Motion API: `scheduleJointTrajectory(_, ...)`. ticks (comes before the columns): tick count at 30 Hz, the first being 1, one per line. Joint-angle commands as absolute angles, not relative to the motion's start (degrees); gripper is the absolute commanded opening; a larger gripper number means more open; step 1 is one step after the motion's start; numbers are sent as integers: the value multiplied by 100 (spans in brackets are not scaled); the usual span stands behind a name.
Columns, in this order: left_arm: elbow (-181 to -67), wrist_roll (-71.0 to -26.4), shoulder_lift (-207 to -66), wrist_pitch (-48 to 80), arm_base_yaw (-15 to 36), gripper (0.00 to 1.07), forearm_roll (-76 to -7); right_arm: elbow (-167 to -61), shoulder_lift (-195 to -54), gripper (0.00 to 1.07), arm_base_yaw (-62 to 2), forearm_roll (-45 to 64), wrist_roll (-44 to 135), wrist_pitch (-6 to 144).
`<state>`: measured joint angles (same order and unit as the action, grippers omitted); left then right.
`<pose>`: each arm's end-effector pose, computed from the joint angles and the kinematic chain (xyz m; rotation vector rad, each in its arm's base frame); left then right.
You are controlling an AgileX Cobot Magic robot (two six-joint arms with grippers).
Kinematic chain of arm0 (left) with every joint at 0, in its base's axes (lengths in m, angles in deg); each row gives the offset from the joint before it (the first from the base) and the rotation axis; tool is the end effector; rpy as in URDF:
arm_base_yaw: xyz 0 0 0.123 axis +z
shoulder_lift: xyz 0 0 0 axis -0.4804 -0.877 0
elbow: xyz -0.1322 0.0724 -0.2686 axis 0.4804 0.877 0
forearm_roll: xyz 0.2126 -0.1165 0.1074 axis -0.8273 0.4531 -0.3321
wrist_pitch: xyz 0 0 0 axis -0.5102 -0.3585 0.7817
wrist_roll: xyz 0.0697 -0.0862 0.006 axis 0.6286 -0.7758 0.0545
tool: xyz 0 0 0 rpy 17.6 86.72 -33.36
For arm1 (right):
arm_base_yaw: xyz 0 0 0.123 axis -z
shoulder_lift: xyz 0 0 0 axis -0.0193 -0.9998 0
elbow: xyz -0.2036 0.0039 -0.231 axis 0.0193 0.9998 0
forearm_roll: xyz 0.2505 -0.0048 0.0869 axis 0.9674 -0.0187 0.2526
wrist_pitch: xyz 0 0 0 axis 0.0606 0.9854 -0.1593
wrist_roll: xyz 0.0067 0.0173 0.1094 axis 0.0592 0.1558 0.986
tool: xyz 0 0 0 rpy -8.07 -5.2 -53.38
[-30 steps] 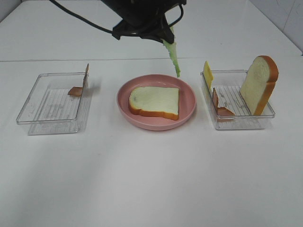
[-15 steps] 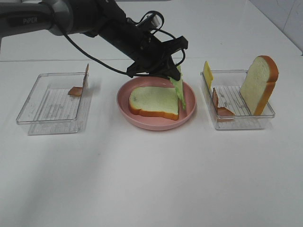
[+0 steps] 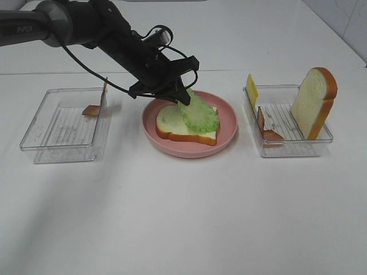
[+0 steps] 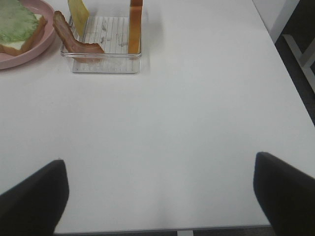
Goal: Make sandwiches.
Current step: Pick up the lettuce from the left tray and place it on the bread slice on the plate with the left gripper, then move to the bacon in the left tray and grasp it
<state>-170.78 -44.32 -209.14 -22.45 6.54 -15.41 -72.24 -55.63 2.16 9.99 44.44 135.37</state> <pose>0.5036 -0.2647 0.1338 0.2195 2.7051 -0.9269 0.0039 0.0007 0.2570 -0.0430 2.1262 -0.0802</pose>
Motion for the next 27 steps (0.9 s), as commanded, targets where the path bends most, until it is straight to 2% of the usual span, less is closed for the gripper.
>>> scheduleJointTrajectory(1, -17119, -4387, -20977, -2302, 637, 0, -1604, -7213, -5386, 99, 262, 948, 4404, 13525)
scheduleJointTrajectory(4, -17119, -4369, -20982, -2348, 631, 1, -1707, -7213, -5386, 99, 262, 948, 4404, 13525)
scheduleJointTrajectory(6, -17119, -4387, -20971, -2377, 619, 20, -1936, -7213, -5386, 99, 262, 948, 4404, 13525)
scheduleJointTrajectory(7, -17119, -4387, -20971, -2377, 619, 20, -1936, -7213, -5386, 99, 262, 948, 4404, 13525)
scheduleJointTrajectory(8, -17119, -4387, -20936, -2417, 619, 47, -1970, -7213, -5386, 99, 262, 948, 4404, 13525)
scheduleJointTrajectory(9, -17119, -4387, -20936, -2417, 619, 47, -1970, -7213, -5386, 99, 262, 948, 4404, 13525)
scheduleJointTrajectory(10, -17119, -4387, -20908, -2422, 619, 63, -1970, -7213, -5386, 99, 262, 948, 4404, 13525)
scheduleJointTrajectory(11, -17153, -4387, -20822, -2445, 619, 90, -1959, -7213, -5386, 99, 262, 948, 4404, 13525)
scheduleJointTrajectory(12, -17153, -4387, -20822, -2445, 619, 90, -1959, -7213, -5386, 99, 262, 948, 4404, 13525)
scheduleJointTrajectory(13, -17285, -4387, -20747, -2554, 619, 102, -1959, -7213, -5386, 99, 262, 948, 4404, 13525)
scheduleJointTrajectory(19, -17858, -4558, -20587, -3036, 619, 102, -2320, -7213, -5386, 99, 262, 948, 4404, 13525)
scheduleJointTrajectory(21, -18196, -4879, -20495, -3351, 619, 102, -2790, -7213, -5386, 99, 262, 948, 4404, 13525)
scheduleJointTrajectory(22, -18196, -4879, -20495, -3351, 619, 102, -2790, -7213, -5386, 99, 262, 948, 4404, 13525)
scheduleJointTrajectory(23, -18379, -5074, -20409, -3568, 619, 102, -3157, -7213, -5386, 99, 262, 948, 4404, 13525)
scheduleJointTrajectory(24, -18379, -5074, -20409, -3568, 619, 102, -3157, -7213, -5386, 99, 262, 948, 4404, 13525)
scheduleJointTrajectory(25, -18557, -5252, -20318, -3826, 619, 102, -3575, -7213, -5386, 99, 262, 948, 4404, 13525)
scheduleJointTrajectory(27, -18625, -5321, -20295, -3918, 619, 102, -3741, -7213, -5386, 99, 262, 948, 4404, 13525)
